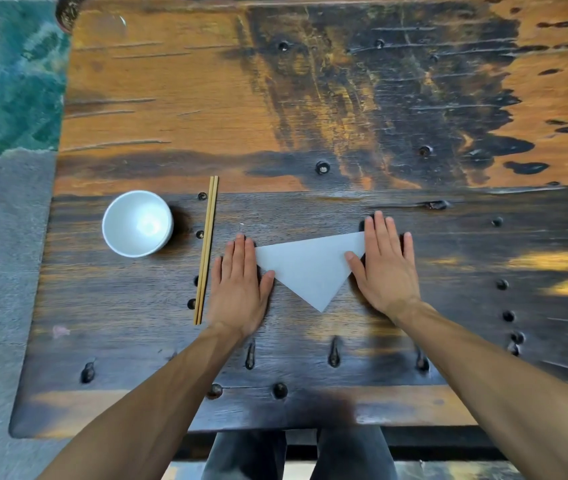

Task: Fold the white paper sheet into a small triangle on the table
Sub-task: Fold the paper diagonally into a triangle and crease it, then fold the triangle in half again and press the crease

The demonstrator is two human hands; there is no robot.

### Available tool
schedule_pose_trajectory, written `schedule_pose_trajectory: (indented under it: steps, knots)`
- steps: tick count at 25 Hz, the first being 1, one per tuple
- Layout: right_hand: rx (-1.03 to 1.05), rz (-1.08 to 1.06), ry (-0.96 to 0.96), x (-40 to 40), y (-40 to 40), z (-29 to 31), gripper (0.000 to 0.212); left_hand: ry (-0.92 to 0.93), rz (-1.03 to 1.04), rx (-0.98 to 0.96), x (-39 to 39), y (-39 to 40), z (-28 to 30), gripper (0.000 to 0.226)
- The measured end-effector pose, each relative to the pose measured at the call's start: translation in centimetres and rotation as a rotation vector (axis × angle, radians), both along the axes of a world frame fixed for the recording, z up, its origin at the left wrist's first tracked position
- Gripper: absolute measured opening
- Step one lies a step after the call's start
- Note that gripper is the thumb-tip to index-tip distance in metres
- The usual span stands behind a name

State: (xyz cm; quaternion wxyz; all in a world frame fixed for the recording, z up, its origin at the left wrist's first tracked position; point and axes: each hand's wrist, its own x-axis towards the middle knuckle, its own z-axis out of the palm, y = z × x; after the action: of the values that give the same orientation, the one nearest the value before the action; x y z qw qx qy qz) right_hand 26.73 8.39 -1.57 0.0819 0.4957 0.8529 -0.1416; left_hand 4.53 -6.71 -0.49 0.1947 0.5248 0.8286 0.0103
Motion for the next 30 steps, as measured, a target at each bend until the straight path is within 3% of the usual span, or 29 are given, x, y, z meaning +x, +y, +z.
schedule_pose_trajectory:
  steps: [3, 6, 11, 15, 20, 26, 30]
  knots:
    - [0.061, 0.097, 0.01, -1.0, 0.7, 0.7, 0.061, 0.033, 0.027, 0.085, -0.5, 2.0, 0.6, 0.06]
    - [0.086, 0.125, -0.012, -1.8, 1.8, 1.5, 0.051, 0.057, 0.011, 0.025, -1.4, 3.6, 1.0, 0.05]
    - [-0.065, 0.081, -0.03, -2.4, 3.6, 2.3, 0.033, -0.141, 0.093, -0.085, -2.9, 5.3, 1.1, 0.026]
    - [-0.203, 0.044, 0.006, -3.1, 4.0, 2.6, 0.02, -0.183, 0.082, -0.106, -3.3, 6.1, 1.5, 0.01]
    - [-0.373, -0.145, 0.07, -3.9, 4.5, 3.0, 0.013, -0.274, 0.072, -0.121, -3.5, 6.4, 1.6, 0.014]
    - [-0.406, -0.248, 0.09, -4.4, 4.7, 3.6, 0.01, -0.453, 0.333, -0.031, -5.3, 7.5, 1.5, 0.009]
    - [-0.714, -0.52, 0.373, -4.7, 2.9, 3.3, 0.012, -0.545, 0.536, 0.092, -6.0, 9.6, 1.2, 0.004]
